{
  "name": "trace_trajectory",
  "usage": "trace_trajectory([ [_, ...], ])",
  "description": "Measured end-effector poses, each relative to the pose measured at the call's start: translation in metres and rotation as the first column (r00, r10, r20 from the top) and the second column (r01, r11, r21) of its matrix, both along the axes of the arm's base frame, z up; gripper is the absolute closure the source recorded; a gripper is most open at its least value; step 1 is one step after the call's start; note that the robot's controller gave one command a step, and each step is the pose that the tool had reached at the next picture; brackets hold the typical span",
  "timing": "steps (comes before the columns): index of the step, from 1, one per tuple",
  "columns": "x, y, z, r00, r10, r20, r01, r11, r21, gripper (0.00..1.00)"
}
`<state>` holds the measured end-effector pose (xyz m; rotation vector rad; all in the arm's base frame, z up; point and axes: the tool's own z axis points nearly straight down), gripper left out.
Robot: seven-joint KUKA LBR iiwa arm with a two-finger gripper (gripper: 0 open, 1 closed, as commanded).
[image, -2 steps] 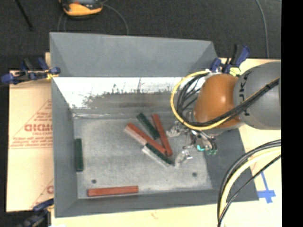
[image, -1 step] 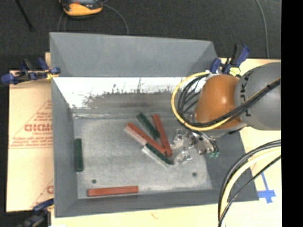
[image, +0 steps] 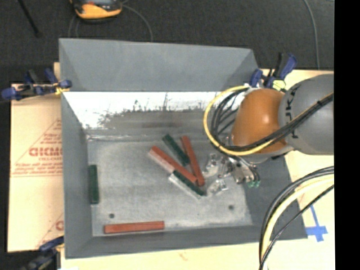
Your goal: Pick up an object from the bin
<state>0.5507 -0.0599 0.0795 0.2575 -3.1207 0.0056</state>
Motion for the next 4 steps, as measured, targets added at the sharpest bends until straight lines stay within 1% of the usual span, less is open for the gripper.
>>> trace_trajectory([
  [1,-0.002,0.002,0.028,0.999,0.040,0.007,-0.040,0.999,0.003,1.00],
  [2,0.008,0.017,0.088,1.000,0.011,0.010,-0.011,1.000,0.005,1.00],
  [3,0.013,0.055,0.053,1.000,0.014,0.015,-0.015,1.000,0.006,0.00],
  [4,0.012,0.059,0.046,1.000,0.018,0.012,-0.018,1.000,0.006,0.00],
])
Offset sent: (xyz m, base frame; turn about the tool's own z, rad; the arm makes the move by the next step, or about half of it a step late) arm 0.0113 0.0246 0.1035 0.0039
